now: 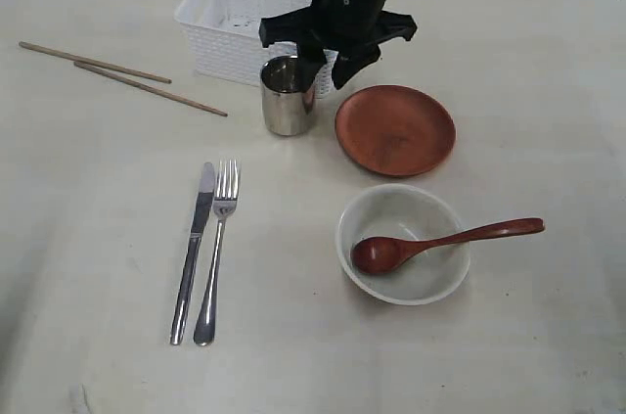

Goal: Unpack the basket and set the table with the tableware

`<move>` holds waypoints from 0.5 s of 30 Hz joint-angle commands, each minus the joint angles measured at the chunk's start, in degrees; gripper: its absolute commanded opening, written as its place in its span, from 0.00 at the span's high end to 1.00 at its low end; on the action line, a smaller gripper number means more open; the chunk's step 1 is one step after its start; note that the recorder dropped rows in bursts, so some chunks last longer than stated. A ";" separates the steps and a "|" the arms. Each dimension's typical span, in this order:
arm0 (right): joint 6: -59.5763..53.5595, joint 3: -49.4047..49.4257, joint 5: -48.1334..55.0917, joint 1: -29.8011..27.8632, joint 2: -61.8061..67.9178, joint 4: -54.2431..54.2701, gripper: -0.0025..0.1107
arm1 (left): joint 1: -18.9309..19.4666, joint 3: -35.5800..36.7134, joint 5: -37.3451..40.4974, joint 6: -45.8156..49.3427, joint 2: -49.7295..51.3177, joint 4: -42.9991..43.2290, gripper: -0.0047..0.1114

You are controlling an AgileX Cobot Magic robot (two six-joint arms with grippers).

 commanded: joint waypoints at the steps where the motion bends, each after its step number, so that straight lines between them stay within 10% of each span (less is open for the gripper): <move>1: 1.24 -0.16 -4.49 0.26 1.17 0.53 0.60 | 0.15 0.09 -0.46 0.01 -0.38 -0.12 0.96; 15: 6.49 -5.13 -5.28 1.81 1.26 -1.99 0.62 | 0.15 0.09 -0.46 0.01 -0.38 -0.12 0.96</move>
